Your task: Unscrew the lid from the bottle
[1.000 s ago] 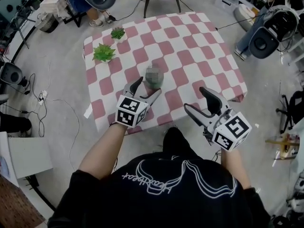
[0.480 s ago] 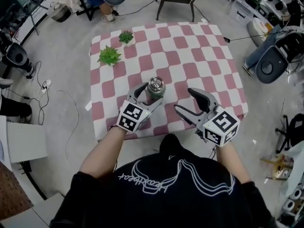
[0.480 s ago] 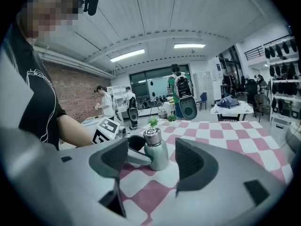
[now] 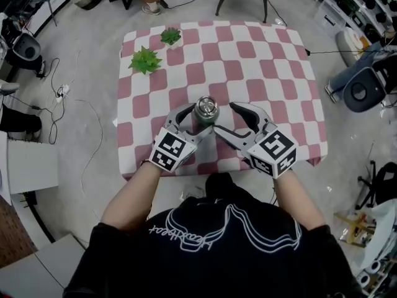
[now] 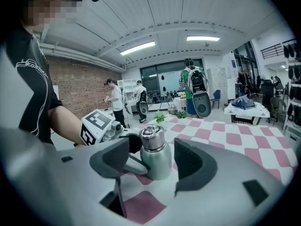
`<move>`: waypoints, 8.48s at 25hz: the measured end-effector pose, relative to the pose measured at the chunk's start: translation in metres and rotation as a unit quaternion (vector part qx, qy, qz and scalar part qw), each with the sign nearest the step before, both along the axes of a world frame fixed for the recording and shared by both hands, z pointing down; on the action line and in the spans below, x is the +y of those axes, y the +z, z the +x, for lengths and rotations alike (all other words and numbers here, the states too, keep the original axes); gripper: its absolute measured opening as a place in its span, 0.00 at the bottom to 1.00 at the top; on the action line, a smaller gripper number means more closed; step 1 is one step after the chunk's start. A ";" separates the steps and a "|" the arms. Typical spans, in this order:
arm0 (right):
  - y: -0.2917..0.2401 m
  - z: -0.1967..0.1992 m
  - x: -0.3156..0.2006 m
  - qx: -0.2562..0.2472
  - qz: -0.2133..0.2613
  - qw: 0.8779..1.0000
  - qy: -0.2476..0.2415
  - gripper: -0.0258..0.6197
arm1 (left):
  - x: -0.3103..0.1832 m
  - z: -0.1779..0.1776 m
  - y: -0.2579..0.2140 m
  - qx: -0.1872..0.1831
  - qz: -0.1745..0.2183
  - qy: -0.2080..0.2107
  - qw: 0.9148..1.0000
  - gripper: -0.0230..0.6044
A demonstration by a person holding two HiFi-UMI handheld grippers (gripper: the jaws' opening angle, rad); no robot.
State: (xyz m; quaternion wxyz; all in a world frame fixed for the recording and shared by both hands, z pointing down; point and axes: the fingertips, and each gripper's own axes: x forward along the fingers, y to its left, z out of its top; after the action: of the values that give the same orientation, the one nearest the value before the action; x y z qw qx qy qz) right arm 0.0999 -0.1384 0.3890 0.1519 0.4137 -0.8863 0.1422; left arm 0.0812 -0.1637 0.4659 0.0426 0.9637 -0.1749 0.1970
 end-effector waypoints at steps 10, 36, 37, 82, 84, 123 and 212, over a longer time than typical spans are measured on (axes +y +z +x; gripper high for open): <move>0.012 -0.021 -0.025 0.013 0.023 0.999 -0.034 0.43 | 0.001 0.000 0.000 -0.002 -0.003 -0.005 1.000 0.54; 0.014 -0.031 -0.027 0.037 0.051 0.969 -0.239 0.41 | 0.002 0.001 0.000 -0.010 -0.004 -0.009 1.000 0.54; 0.014 -0.031 -0.027 0.038 0.051 0.966 -0.252 0.41 | 0.002 0.001 0.000 -0.011 -0.004 -0.009 1.000 0.54; -0.002 -0.032 -0.023 0.008 0.106 0.956 -0.275 0.53 | 0.004 0.000 -0.002 0.005 -0.008 -0.014 1.000 0.54; -0.004 -0.029 -0.024 -0.013 0.099 0.965 -0.241 0.52 | 0.004 0.000 -0.002 0.006 -0.006 -0.035 0.999 0.54; 0.011 -0.036 -0.023 0.031 0.058 0.952 -0.299 0.42 | 0.004 0.001 0.003 -0.036 -0.008 0.048 0.998 0.55; 0.012 -0.037 -0.024 -0.005 0.052 0.976 -0.211 0.42 | 0.006 -0.001 0.006 -0.016 -0.027 0.044 0.999 0.55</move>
State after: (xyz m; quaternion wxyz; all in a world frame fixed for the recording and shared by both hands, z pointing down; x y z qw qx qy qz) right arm 0.0625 -0.1627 0.4011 0.1518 0.2238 -0.9607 0.0626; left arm 0.0806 -0.1573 0.4716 0.0567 0.9656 -0.1280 0.2190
